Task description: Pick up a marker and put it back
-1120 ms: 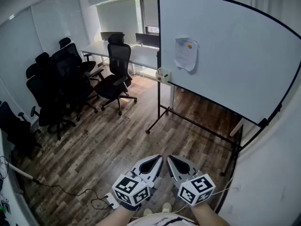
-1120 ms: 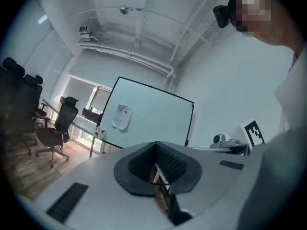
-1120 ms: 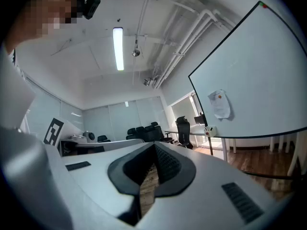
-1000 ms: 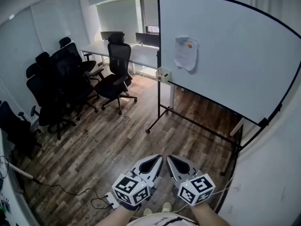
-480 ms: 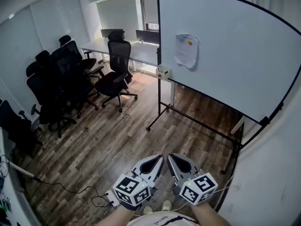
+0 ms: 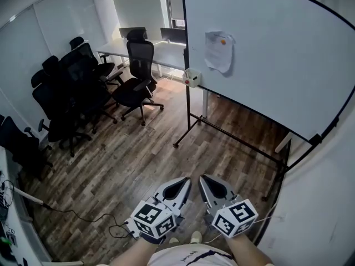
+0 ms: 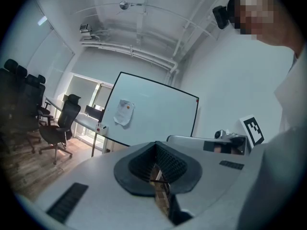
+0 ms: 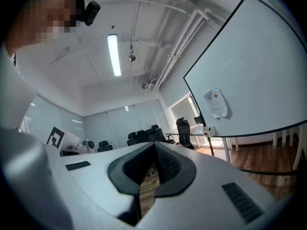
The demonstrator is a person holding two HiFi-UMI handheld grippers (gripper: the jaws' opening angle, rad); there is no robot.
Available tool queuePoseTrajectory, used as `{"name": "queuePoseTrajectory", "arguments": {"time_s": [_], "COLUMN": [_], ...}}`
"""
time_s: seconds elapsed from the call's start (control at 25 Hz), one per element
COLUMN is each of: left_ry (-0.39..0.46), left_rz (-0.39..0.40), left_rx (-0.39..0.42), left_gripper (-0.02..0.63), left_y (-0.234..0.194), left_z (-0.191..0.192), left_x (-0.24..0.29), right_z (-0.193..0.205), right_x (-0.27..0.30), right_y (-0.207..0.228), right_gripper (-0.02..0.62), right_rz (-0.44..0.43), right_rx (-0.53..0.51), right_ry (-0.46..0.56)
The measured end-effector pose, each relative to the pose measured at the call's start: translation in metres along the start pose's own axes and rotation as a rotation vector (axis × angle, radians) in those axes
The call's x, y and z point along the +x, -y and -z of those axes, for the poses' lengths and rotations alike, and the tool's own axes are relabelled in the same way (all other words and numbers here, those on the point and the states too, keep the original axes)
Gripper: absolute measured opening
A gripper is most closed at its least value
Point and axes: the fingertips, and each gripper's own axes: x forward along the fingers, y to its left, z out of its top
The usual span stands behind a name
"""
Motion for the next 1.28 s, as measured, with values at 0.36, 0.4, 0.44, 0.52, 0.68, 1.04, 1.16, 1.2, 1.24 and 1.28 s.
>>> {"name": "queuePoseTrajectory", "arguments": {"time_s": [0.36,0.4,0.44,0.52,0.68,1.04,1.16,1.2,1.24,1.28], "left_ry": [-0.021,-0.022,-0.023,-0.024,-0.013,0.007,0.014,0.015,0.014,0.013], "left_rz": [-0.027,-0.025,-0.024,-0.019,-0.001,0.034,0.044,0.049,0.054,0.059], "left_rx": [0.016,0.016,0.016,0.019,0.02,0.053,0.052,0.058,0.066,0.074], "left_gripper": [0.009,0.009,0.009,0.009,0.009,0.009,0.009,0.009,0.009,0.009], "left_y": [-0.007,-0.009,-0.011,-0.017,-0.038,-0.132,-0.172,-0.184,-0.195,-0.205], "left_z": [0.003,0.002,0.002,0.0,-0.009,-0.05,-0.069,-0.075,-0.079,-0.082], "left_x": [0.032,0.035,0.039,0.046,0.066,0.129,0.148,0.155,0.163,0.171], "right_z": [-0.005,-0.006,-0.007,-0.009,-0.011,-0.043,-0.055,-0.058,-0.06,-0.062], "right_x": [0.008,0.01,0.013,0.019,0.039,0.14,0.18,0.193,0.205,0.215], "right_y": [0.035,0.037,0.04,0.046,0.061,0.108,0.123,0.129,0.136,0.142], "right_gripper": [0.003,0.003,0.003,0.003,0.003,0.003,0.003,0.003,0.003,0.003], "right_rz": [0.009,0.008,0.007,0.01,0.024,0.066,0.09,0.101,0.112,0.121], "right_rx": [0.003,0.0,-0.001,-0.001,-0.009,-0.027,-0.034,-0.036,-0.036,-0.034], "right_ry": [-0.014,-0.014,-0.011,-0.006,-0.006,0.024,0.038,0.04,0.041,0.041]}}
